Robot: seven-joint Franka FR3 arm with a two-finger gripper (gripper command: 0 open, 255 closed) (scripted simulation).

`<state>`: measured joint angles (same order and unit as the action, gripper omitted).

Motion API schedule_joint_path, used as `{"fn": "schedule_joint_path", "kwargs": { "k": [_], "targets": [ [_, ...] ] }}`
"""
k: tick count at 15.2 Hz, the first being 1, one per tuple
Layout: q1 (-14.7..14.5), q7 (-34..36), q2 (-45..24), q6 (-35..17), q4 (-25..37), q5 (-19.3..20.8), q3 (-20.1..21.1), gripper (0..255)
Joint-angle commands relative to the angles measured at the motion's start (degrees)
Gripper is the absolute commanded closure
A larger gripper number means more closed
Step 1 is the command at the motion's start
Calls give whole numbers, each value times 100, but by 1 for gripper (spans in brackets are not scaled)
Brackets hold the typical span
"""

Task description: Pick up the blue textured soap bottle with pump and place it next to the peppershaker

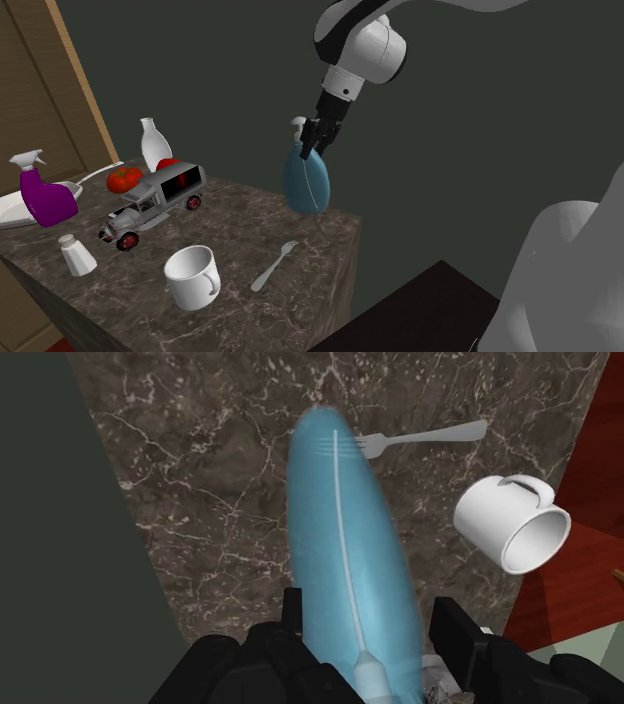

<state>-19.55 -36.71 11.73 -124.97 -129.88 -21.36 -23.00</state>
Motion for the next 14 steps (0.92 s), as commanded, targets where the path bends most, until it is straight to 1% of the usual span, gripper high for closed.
{"fn": "schedule_joint_path", "kwargs": {
  "k": [1, 14],
  "targets": [
    [17, 77, 68, 136, 87, 65, 9, 255],
    [60, 524, 313, 1035, 834, 337, 79, 255]
  ]
}}
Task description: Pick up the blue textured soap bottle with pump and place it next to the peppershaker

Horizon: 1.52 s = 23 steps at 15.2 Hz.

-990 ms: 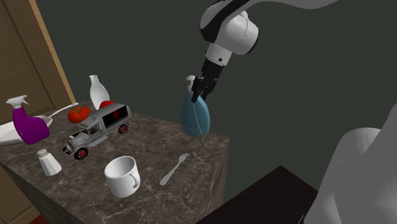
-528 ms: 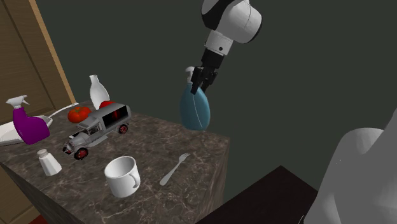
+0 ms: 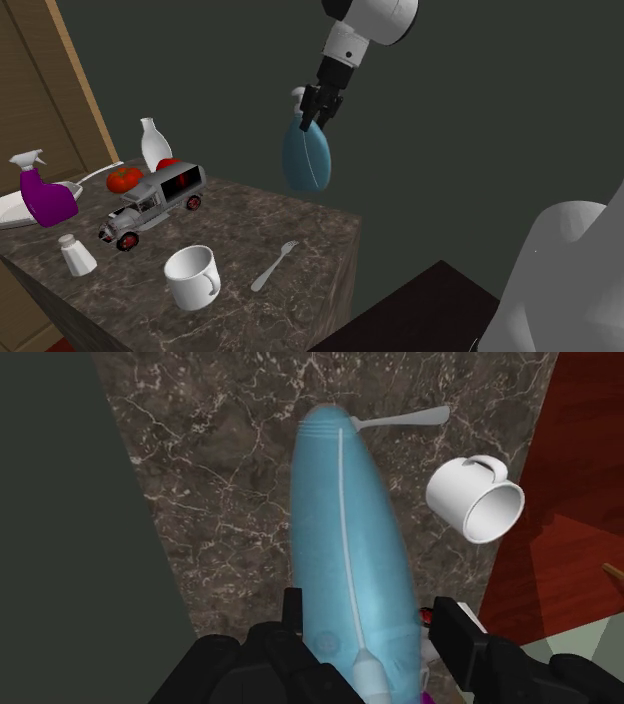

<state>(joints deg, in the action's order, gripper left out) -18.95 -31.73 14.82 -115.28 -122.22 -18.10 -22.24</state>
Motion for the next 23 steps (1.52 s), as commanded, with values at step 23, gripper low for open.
{"fn": "schedule_joint_path", "kwargs": {
  "k": [23],
  "targets": [
    [-23, 573, -108, 1725, 1912, 124, 3, 255]
  ]
}}
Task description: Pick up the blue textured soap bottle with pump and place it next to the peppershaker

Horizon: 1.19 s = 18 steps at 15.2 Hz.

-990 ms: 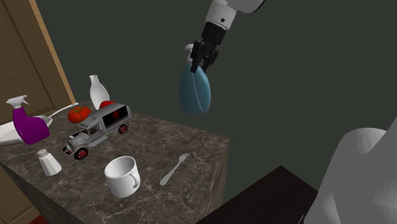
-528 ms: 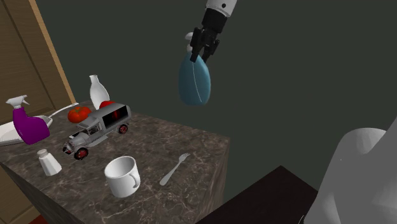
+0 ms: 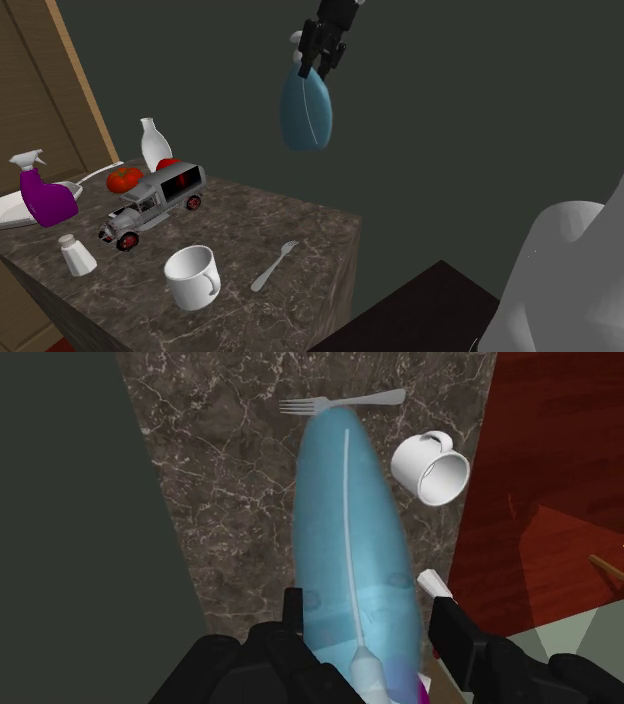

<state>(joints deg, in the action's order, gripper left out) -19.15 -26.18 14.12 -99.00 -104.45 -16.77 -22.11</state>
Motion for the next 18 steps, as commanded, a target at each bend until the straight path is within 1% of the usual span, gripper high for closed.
{"fn": "schedule_joint_path", "kwargs": {
  "k": [1, 8, 13, 18],
  "targets": [
    [-5, 37, -59, 173, 233, -13, -16, 255],
    [-18, 149, -230, 670, 901, -62, -59, 255],
    [-255, 582, -425, 87, 674, -118, 304, 255],
    [-495, 981, -771, -435, 643, -190, 617, 255]
  ]
}}
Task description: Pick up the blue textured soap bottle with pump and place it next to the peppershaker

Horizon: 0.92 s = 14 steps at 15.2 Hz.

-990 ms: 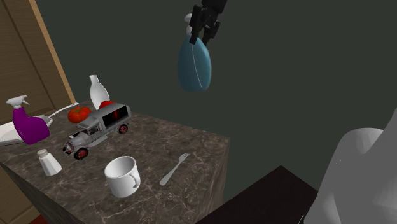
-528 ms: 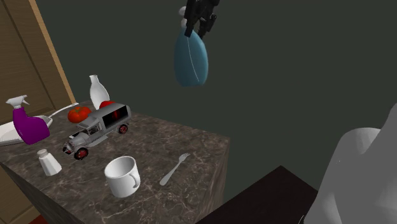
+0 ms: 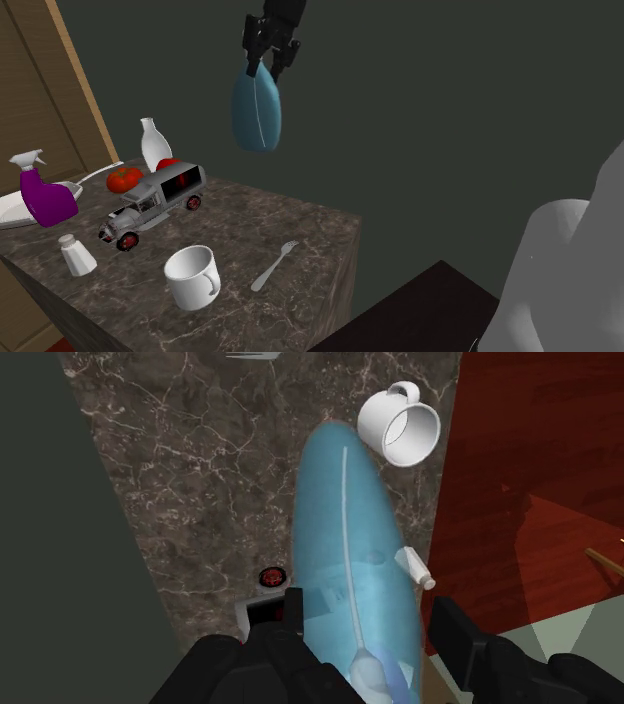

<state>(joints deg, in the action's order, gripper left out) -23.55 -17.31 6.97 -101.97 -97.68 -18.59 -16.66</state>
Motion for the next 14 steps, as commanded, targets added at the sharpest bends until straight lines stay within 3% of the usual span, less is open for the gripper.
{"fn": "schedule_joint_path", "kwargs": {
  "k": [1, 14],
  "targets": [
    [-103, 171, -142, -235, -18, -23, 130, 255],
    [-703, 1137, -1708, -1164, 940, -131, 726, 255]
  ]
}}
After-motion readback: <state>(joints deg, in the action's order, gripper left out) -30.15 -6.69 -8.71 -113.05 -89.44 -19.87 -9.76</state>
